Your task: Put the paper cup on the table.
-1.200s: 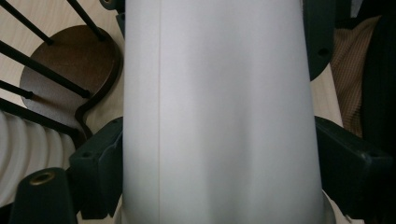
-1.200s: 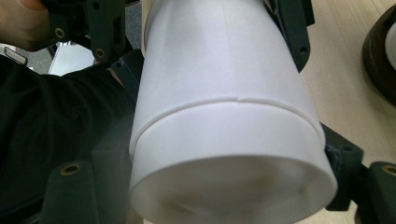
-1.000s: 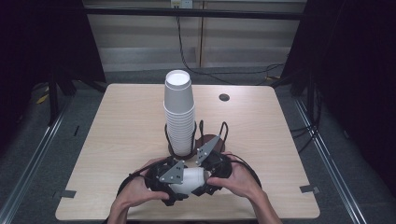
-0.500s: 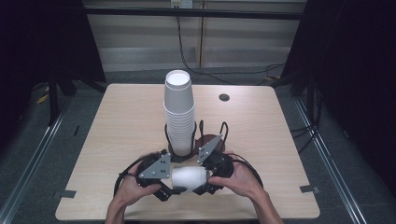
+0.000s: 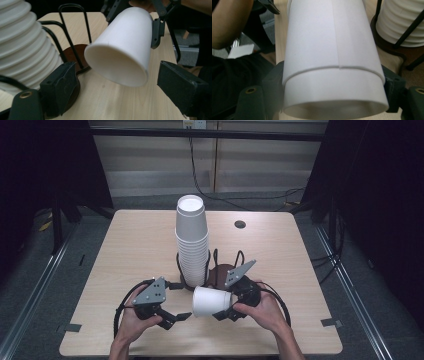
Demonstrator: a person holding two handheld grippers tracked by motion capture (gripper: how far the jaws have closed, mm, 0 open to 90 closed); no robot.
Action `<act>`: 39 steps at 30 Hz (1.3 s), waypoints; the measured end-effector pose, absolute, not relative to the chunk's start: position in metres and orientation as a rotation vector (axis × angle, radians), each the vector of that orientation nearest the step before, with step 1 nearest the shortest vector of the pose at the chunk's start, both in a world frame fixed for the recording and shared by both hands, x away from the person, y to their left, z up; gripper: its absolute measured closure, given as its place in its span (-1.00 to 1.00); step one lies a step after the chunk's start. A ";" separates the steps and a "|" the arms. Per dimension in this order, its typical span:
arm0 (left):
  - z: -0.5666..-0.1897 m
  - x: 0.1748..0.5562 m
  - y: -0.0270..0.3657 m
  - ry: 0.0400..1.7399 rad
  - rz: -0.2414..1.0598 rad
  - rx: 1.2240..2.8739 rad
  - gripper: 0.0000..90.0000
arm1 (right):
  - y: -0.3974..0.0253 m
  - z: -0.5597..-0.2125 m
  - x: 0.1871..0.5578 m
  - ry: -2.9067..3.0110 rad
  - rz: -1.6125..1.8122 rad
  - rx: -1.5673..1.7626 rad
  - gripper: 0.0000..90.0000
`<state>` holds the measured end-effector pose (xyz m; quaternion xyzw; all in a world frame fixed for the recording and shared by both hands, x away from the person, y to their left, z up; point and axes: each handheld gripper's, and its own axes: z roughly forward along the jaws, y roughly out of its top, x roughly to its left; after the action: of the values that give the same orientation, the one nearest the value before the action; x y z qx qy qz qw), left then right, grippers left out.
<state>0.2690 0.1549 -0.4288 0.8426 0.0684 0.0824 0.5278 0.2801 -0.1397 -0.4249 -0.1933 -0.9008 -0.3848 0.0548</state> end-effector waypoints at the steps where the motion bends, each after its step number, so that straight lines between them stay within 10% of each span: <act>1: -0.430 0.269 0.156 0.173 0.193 2.006 -0.65 | -0.141 -0.425 0.280 -2.732 -1.181 -0.602 -0.46; 39: -0.468 0.260 0.162 0.294 0.136 1.820 -0.65 | -0.148 -0.461 0.268 -2.435 -1.806 -0.664 -0.46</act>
<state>0.2600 0.1618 -0.4679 0.7858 0.1267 0.0586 0.6025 0.2681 -0.1480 -0.4611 -0.2140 -0.7844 -0.5819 0.0191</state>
